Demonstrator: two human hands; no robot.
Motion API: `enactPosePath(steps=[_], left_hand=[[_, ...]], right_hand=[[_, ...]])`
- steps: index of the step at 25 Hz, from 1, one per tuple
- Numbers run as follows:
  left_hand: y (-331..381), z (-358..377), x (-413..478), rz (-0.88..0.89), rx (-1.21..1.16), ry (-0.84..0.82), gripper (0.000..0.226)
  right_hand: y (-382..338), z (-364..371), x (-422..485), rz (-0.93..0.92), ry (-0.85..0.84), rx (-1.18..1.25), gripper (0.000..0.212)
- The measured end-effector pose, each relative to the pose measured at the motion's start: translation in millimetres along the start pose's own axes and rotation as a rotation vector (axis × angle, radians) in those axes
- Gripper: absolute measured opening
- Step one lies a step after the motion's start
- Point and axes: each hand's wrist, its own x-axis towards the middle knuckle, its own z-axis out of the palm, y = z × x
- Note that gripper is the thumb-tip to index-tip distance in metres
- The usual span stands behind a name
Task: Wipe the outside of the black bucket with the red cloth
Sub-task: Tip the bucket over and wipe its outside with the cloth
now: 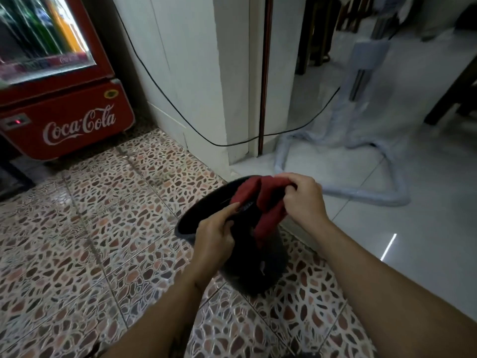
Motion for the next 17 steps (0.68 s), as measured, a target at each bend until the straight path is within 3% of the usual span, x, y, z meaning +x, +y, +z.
enactPosePath(steps=[4, 7, 12, 15, 17], left_hand=[[7.0, 6.0, -21.0, -0.050, -0.021, 0.086, 0.061], [4.8, 17.3, -44.9, -0.241, -0.111, 0.058, 0.065], [-7.0, 32.1, -66.6, -0.392, -0.141, 0.018, 0.055], [-10.8, 30.3, -64.2, -0.279, -0.029, -0.005, 0.047], [-12.2, 28.8, -62.0, -0.115, 0.106, -0.045, 0.047]], right_hand=[[8.5, -20.3, -29.0, 0.103, -0.039, -0.034, 0.049], [22.1, -14.2, -56.6, 0.159, -0.130, -0.095, 0.050], [49.6, 23.0, -104.9, 0.131, -0.457, -0.319, 0.052], [61.0, 30.8, -117.2, -0.019, -0.526, -0.607, 0.072], [62.7, 36.4, -116.5, -0.093, -0.484, -0.604, 0.073]])
